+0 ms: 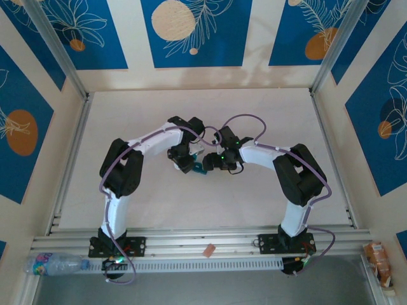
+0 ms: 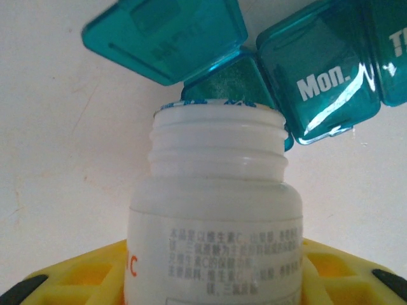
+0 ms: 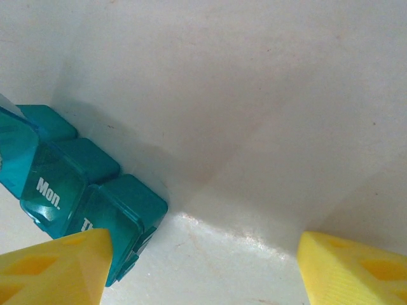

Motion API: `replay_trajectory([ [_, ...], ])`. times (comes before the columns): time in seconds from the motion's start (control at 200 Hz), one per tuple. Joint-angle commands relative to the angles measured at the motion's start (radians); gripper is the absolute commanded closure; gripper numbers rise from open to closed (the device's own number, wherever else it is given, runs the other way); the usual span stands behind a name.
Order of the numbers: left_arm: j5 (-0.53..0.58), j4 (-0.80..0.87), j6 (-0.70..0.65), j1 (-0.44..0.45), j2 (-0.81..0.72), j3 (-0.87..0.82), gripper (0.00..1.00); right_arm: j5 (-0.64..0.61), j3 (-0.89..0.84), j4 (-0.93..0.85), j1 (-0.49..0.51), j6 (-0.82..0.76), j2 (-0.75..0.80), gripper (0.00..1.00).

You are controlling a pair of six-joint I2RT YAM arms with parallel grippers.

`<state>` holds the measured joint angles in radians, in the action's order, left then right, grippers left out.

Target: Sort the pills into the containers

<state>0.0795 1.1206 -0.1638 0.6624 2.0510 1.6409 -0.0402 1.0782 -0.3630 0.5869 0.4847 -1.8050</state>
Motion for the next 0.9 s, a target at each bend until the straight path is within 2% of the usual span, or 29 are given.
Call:
replay_trajectory([
  [0.0, -0.013, 0.059, -0.006, 0.004, 0.012, 0.041, 1.00, 0.013, 0.015, -0.017, 0.001, 0.013, -0.034, 0.23],
  [0.37, -0.046, 0.071, -0.004, 0.017, 0.043, 0.042, 1.00, 0.011, 0.020, -0.022, 0.001, 0.014, -0.036, 0.23],
  [0.895, -0.006, 0.124, 0.004, 0.019, 0.058, 0.088, 1.00, 0.012, 0.020, -0.024, 0.001, 0.016, -0.031, 0.23],
])
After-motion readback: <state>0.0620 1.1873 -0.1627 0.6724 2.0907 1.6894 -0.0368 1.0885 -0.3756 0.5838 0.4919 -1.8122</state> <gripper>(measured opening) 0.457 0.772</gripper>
